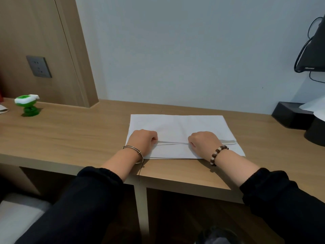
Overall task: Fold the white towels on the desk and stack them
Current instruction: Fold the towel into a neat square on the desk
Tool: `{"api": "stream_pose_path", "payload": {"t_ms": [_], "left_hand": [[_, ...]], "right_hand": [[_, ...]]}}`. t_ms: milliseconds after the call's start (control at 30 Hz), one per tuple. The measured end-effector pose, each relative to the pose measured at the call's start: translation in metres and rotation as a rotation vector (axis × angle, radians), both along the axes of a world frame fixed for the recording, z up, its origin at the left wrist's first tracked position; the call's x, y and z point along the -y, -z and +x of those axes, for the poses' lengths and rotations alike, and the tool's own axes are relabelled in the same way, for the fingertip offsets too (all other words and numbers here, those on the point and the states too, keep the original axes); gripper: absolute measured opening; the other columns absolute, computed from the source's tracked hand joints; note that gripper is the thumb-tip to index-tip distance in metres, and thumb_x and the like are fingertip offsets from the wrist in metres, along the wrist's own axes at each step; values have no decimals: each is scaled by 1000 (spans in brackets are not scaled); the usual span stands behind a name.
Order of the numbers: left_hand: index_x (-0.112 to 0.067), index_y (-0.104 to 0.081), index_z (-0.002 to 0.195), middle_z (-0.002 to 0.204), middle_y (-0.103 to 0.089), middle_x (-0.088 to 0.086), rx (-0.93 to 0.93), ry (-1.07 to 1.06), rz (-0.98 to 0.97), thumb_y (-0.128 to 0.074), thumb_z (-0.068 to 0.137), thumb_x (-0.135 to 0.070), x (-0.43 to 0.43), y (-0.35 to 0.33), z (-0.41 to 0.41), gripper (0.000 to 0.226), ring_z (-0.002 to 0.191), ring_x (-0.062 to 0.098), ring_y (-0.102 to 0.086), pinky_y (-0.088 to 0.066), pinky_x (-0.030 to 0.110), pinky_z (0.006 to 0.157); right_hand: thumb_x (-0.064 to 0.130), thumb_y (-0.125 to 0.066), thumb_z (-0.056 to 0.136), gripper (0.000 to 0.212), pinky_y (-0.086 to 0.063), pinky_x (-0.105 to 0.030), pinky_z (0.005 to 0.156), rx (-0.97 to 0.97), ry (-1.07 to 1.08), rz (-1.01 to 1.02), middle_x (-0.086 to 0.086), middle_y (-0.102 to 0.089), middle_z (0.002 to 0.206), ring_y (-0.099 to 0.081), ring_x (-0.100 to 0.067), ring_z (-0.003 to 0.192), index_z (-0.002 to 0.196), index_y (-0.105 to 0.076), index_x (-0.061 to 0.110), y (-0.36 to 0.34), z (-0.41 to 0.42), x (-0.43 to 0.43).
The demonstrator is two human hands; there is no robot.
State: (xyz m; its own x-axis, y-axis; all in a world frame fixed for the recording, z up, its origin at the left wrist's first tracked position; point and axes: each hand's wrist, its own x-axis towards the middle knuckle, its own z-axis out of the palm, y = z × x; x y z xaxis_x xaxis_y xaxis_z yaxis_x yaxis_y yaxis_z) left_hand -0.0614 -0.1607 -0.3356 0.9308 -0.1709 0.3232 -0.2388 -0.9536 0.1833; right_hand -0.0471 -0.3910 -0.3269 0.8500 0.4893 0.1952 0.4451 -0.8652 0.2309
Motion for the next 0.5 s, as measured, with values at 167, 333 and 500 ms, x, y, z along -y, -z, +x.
{"api": "stream_pose_path", "payload": {"t_ms": [167, 333, 500], "left_hand": [[-18, -60, 97, 99, -63, 2, -6, 58, 282, -46, 90, -9, -2, -8, -1, 18, 95, 22, -54, -39, 29, 66], [-15, -59, 100, 105, -53, 1, 22, 108, 507, -41, 96, -18, -1, -5, -5, 19, 101, 21, -49, -35, 29, 60], [-14, -56, 96, 97, -57, 3, 14, 70, 537, -37, 97, -27, 11, -8, -9, 23, 89, 25, -56, -34, 30, 60]], "right_hand": [[13, -34, 98, 28, -37, -28, 63, -4, 25, 29, -5, -61, 92, -47, -19, 73, 91, -61, 8, 4, 1, 1], [13, -35, 98, 27, -43, -29, 67, 18, 19, 34, -4, -60, 94, -53, -20, 78, 93, -61, 8, 7, 3, 0], [11, -35, 97, 25, -41, -29, 65, 38, -4, 69, -4, -60, 97, -55, -21, 87, 94, -60, 9, 11, 2, 3]]}}
